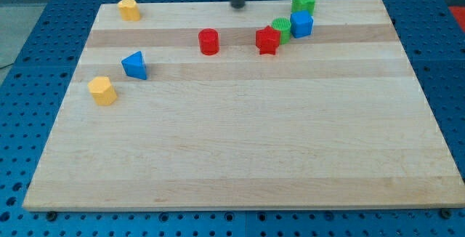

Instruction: Place the green star right to the green circle

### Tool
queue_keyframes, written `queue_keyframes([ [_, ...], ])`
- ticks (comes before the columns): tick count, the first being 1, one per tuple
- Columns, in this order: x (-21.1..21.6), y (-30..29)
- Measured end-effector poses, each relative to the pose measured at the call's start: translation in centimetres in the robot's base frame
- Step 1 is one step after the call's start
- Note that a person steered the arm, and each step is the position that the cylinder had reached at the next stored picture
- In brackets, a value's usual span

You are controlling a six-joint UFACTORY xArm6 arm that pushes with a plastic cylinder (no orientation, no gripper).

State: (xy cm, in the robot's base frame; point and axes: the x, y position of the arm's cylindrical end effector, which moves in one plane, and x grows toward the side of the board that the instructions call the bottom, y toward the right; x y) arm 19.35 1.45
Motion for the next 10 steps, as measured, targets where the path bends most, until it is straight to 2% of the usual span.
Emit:
queue_keyframes([
  [1,0.0,5.6],
  [2,3.4,12.8],
  [3,8.3,13.7],
  [4,7.8,10.3],
  [5,4.7,6.6],
  [6,0.8,7.3],
  [7,-0.2,8.7],
  [8,-0.1,15.5],
  [9,1.3,23.0],
  [10,5.3,23.4],
])
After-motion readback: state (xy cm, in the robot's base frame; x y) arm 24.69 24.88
